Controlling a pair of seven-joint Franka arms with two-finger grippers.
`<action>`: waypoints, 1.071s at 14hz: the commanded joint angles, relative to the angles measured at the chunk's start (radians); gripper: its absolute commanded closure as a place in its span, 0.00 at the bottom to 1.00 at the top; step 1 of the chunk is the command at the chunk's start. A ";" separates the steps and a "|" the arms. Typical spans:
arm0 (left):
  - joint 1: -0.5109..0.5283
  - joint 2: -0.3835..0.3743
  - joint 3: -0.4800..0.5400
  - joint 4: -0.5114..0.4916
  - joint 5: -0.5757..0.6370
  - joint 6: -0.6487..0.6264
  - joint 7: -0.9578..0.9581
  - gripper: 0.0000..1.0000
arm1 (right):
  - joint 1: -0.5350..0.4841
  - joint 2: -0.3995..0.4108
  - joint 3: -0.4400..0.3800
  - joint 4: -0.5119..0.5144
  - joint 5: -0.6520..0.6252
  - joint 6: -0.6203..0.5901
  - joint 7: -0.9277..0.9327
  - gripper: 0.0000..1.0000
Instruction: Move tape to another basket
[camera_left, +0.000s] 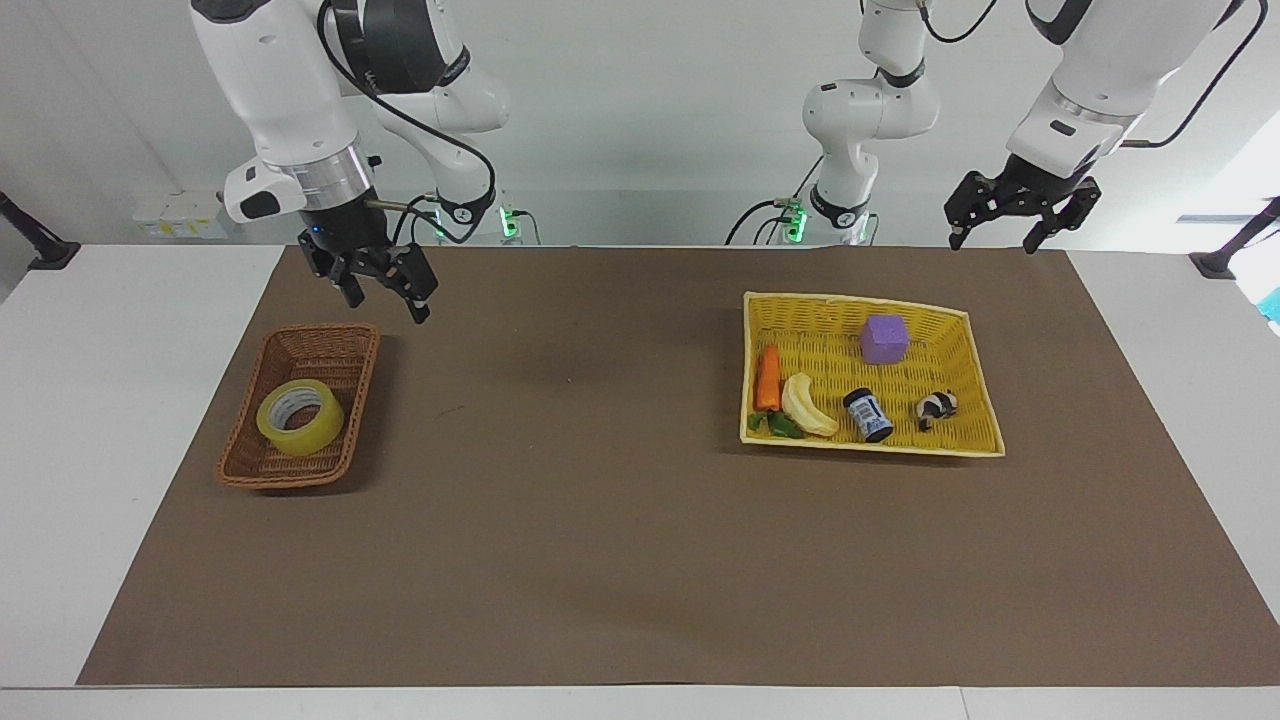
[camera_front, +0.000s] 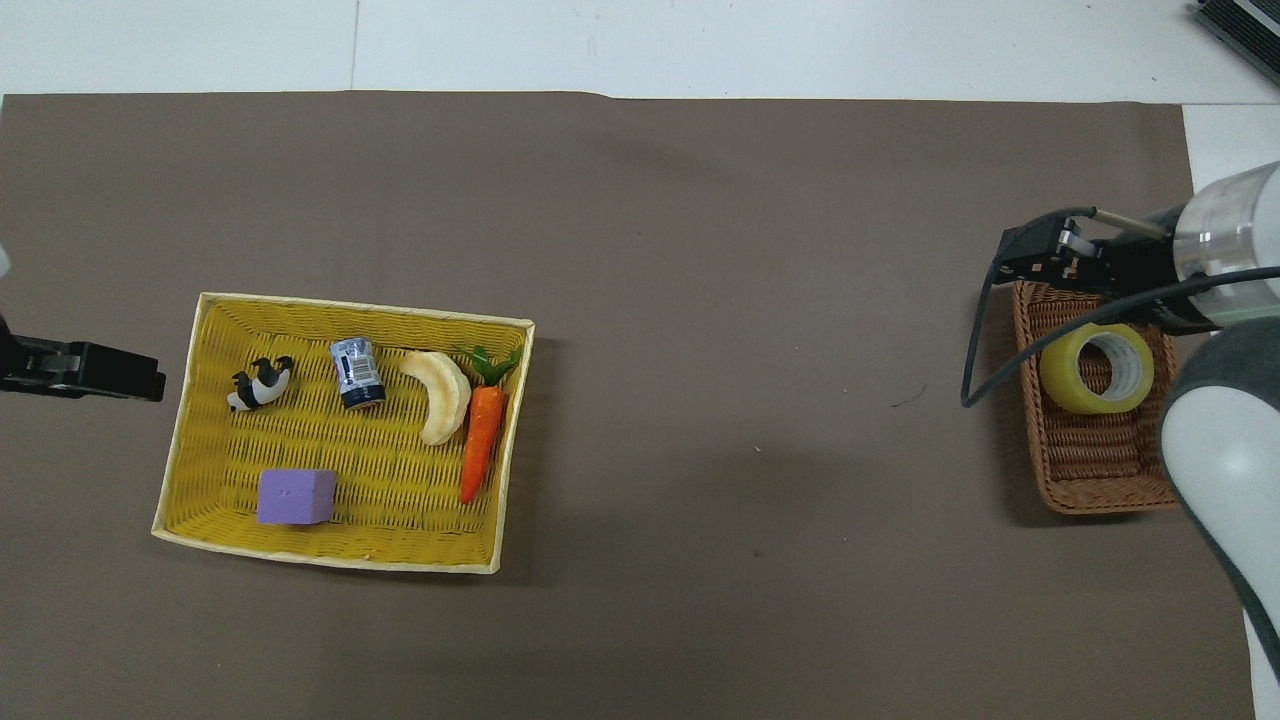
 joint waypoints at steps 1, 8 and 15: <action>0.011 -0.007 -0.005 0.008 -0.005 -0.011 -0.008 0.00 | -0.021 -0.033 -0.016 0.056 -0.025 -0.085 -0.013 0.00; 0.011 -0.010 -0.003 0.005 -0.005 -0.042 -0.009 0.00 | -0.057 -0.100 -0.080 0.043 -0.019 -0.226 -0.156 0.00; 0.011 -0.010 -0.003 0.005 -0.005 -0.043 -0.009 0.00 | -0.055 -0.105 -0.080 0.007 -0.020 -0.205 -0.279 0.00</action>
